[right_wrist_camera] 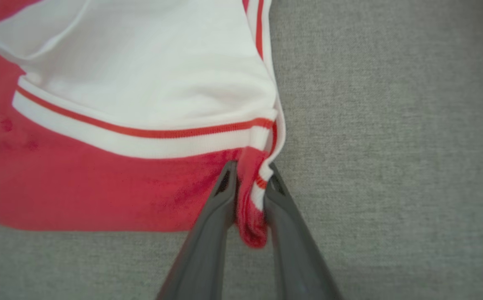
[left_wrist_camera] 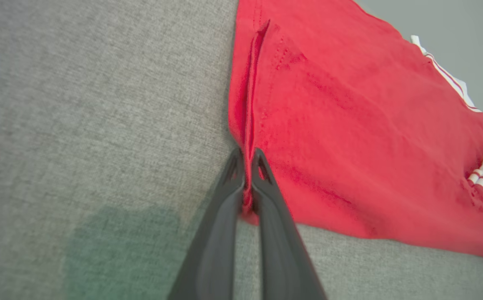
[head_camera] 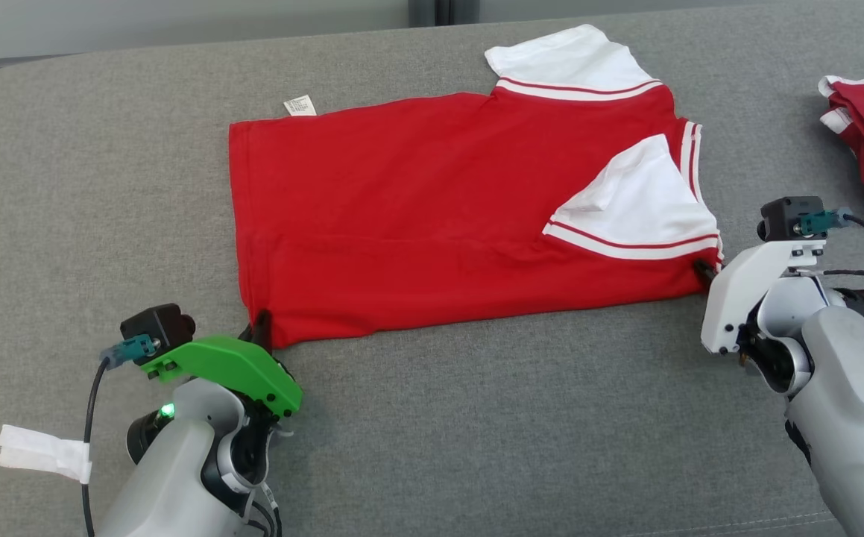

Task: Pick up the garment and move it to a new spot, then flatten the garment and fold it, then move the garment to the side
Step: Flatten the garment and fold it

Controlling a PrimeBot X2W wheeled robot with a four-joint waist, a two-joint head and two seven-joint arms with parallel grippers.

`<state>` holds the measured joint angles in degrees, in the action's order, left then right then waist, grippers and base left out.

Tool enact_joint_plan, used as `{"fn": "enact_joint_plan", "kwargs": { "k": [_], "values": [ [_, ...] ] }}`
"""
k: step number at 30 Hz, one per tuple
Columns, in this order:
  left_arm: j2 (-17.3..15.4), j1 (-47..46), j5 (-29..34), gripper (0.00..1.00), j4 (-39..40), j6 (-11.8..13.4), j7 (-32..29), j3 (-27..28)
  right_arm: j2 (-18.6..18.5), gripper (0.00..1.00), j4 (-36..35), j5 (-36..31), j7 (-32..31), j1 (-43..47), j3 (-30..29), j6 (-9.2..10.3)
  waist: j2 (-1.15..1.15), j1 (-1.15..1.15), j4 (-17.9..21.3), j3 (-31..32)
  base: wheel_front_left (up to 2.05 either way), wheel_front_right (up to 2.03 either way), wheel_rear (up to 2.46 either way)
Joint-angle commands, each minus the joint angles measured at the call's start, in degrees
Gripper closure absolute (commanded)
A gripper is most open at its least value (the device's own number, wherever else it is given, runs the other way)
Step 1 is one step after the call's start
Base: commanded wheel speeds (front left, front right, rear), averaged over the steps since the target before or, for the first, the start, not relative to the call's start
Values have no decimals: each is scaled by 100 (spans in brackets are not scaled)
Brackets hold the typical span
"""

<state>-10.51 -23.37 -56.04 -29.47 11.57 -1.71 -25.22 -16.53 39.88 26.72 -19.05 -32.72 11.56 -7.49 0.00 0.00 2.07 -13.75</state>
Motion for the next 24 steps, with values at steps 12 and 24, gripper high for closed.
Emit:
{"fn": "enact_joint_plan", "kwargs": {
  "k": [12, 24],
  "values": [
    [-188, 761, 19, 100, 1001, 29, 287, 13, -506, 100, -1249, 547, -380, 600, -308, 2, 0, 0, -58, 388, 0, 0, 0],
    [-301, 1904, -104, 100, 1659, 306, 242, -82, 110, 100, -2573, 645, -513, 2379, -1173, 2, 0, 0, -120, 497, 0, 0, 0]
  ]
}}
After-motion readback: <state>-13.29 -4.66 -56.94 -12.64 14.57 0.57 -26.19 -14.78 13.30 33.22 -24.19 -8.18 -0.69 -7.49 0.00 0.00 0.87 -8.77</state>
